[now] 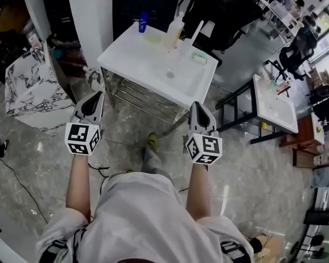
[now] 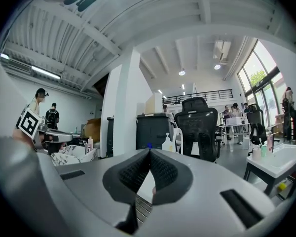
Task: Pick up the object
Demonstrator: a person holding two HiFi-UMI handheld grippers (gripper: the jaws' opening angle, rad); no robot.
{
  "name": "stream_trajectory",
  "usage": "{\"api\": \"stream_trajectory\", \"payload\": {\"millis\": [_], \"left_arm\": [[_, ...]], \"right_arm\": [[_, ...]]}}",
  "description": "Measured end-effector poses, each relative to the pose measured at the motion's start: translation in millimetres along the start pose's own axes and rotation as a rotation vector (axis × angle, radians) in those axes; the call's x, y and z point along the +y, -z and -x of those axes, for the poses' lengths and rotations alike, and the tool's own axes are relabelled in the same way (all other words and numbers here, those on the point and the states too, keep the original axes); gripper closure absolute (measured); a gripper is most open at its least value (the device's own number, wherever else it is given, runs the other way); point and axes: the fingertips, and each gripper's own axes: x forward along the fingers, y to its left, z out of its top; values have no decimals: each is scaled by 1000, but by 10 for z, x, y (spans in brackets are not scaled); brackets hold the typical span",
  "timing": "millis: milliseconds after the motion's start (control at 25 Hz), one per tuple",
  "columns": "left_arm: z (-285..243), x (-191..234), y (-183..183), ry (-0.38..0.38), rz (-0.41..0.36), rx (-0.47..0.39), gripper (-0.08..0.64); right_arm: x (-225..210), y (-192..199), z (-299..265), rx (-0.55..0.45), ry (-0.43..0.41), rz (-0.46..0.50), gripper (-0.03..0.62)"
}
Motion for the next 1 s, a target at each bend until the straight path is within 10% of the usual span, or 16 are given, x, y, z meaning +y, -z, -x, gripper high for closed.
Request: {"api": "stream_trajectory", "payload": {"millis": [1000], "left_arm": [[-3968, 411, -189, 78, -29, 81, 540]], "right_arm": [[-2073, 22, -3210, 10, 88, -86, 586]]}}
